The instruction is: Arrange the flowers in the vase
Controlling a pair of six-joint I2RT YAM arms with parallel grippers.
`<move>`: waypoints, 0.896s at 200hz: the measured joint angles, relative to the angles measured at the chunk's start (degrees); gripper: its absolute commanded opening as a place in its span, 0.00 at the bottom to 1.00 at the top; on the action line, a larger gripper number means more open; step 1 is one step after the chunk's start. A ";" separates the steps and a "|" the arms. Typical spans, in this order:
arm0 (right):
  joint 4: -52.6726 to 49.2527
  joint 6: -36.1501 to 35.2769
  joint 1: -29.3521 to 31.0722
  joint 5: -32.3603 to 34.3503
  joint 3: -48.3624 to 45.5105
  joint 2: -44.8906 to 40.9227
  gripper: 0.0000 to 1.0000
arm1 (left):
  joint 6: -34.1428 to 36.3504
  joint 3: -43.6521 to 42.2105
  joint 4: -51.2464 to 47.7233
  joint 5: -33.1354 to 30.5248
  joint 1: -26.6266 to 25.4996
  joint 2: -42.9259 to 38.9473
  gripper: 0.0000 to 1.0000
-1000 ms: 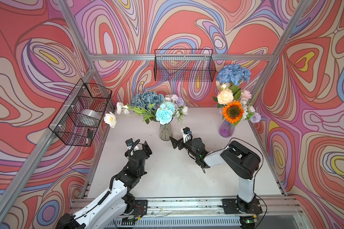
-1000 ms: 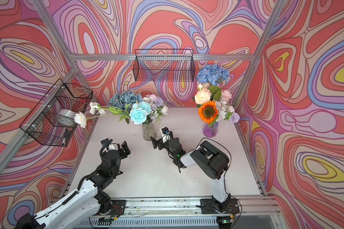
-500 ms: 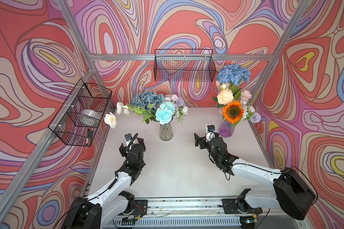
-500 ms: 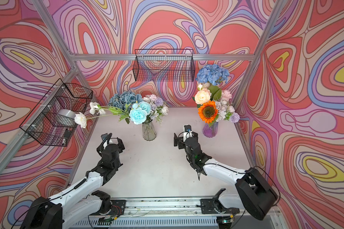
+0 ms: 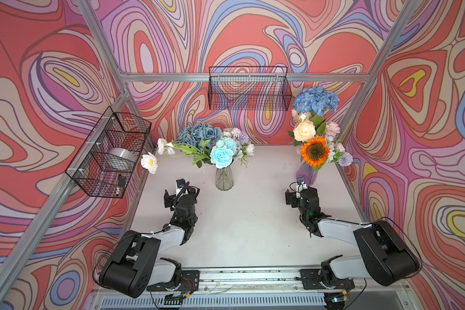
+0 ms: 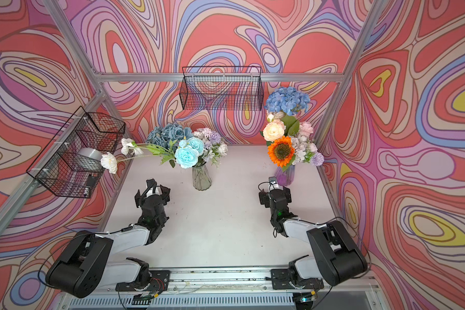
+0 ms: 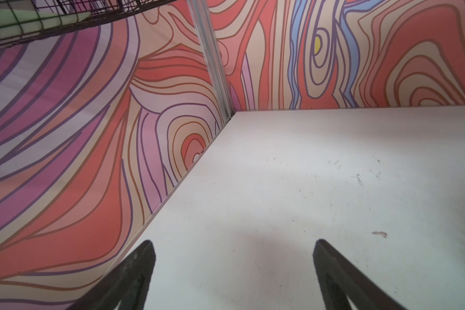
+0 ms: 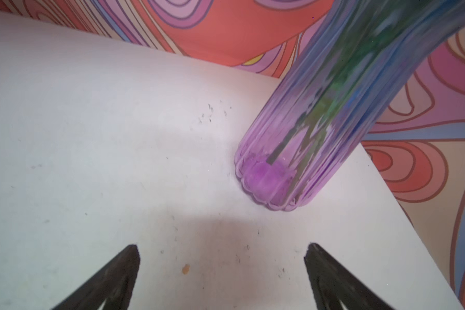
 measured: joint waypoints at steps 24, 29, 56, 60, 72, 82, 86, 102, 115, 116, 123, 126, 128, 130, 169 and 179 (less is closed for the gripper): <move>7.13 -1.33 -3.52 -3.43 0.04 3.54 0.98 | -0.09 0.00 2.05 4.07 2.69 3.91 0.96; 8.81 -1.42 -4.46 -4.07 0.11 4.39 0.98 | -0.11 0.00 2.19 5.14 3.26 4.48 0.96; 13.90 -0.17 -8.39 -8.87 1.77 8.00 0.98 | -0.26 -0.63 3.56 11.28 5.46 6.16 0.97; 14.64 0.11 -8.76 -9.35 2.10 8.70 0.98 | -0.26 -0.74 3.72 12.24 5.73 6.36 0.97; 15.65 0.81 -10.08 -11.10 2.60 9.97 0.98 | -0.37 -0.90 4.31 15.19 6.47 6.99 0.96; 17.20 1.64 -10.97 -12.37 2.51 10.62 0.99 | -0.68 -0.90 4.11 17.55 7.21 7.21 0.96; 18.12 1.92 -11.26 -12.81 2.45 11.04 0.98 | -0.79 -0.90 4.09 18.45 7.52 7.21 0.96; 22.67 3.02 -12.41 -14.16 2.16 13.99 0.98 | -1.84 -0.76 4.48 22.88 9.73 8.07 0.95; 21.66 4.07 -13.25 -15.08 2.38 15.13 0.98 | -2.49 -0.02 4.20 25.27 11.26 9.84 0.94; 21.53 4.13 -13.31 -15.13 2.40 15.15 0.98 | -2.60 0.02 3.98 25.40 11.32 9.86 0.93; 20.37 4.79 -13.84 -15.52 3.10 15.47 0.99 | -2.97 0.50 2.21 26.38 11.80 9.97 0.93; 20.04 5.03 -14.03 -15.69 3.39 15.58 0.98 | -3.19 0.63 1.75 26.71 11.89 9.94 0.93; 19.96 5.22 -14.21 -15.76 3.63 15.69 0.99 | -3.21 0.68 1.75 26.86 11.93 9.94 0.93; 19.96 5.25 -14.34 -15.78 3.78 15.74 0.98 | -3.23 0.72 1.81 27.04 11.98 9.97 0.94; 19.52 6.91 -15.69 -16.39 5.31 15.78 0.98 | -4.74 3.50 -1.64 28.85 12.72 10.29 1.00; 19.45 7.02 -15.69 -16.46 5.31 15.78 0.98 | -5.20 4.09 -2.25 28.79 12.98 10.29 1.00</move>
